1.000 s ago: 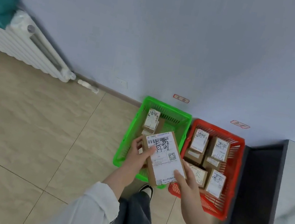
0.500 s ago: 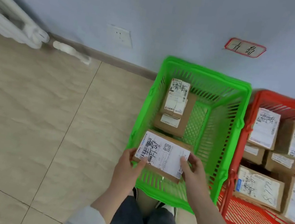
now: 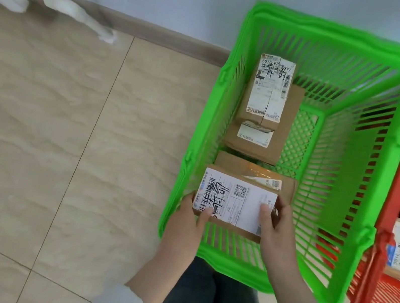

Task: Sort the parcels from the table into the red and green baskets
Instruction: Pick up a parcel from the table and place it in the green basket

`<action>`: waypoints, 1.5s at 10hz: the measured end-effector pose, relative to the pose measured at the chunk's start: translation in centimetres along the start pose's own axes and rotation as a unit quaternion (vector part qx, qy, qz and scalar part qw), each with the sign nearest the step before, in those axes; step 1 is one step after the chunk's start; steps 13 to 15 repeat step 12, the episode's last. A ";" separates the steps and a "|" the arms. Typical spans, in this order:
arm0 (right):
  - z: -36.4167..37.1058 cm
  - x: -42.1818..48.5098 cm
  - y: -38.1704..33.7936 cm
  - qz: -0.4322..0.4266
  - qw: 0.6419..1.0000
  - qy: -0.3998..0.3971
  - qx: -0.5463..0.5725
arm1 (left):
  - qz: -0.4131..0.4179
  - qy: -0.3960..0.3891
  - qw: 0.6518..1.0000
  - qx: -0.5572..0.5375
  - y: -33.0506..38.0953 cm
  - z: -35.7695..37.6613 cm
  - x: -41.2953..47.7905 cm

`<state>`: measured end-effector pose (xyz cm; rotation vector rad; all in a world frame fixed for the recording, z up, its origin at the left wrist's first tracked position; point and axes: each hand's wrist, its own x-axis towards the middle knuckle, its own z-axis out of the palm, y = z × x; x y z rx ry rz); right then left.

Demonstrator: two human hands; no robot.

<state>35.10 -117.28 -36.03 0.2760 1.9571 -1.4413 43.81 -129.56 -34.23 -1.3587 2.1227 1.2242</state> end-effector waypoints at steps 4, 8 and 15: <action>0.2 -2.6 -1.1 -0.159 0.902 0.081 -0.392 | 0.291 0.133 0.925 0.204 1.3 -0.6 -1.6; 2.6 1.6 2.3 -0.337 0.762 0.088 -0.545 | 0.384 0.088 0.865 0.311 0.9 1.9 4.4; 2.5 1.7 1.7 -0.344 0.792 0.076 -0.499 | 0.371 0.072 0.875 0.301 1.2 1.7 4.4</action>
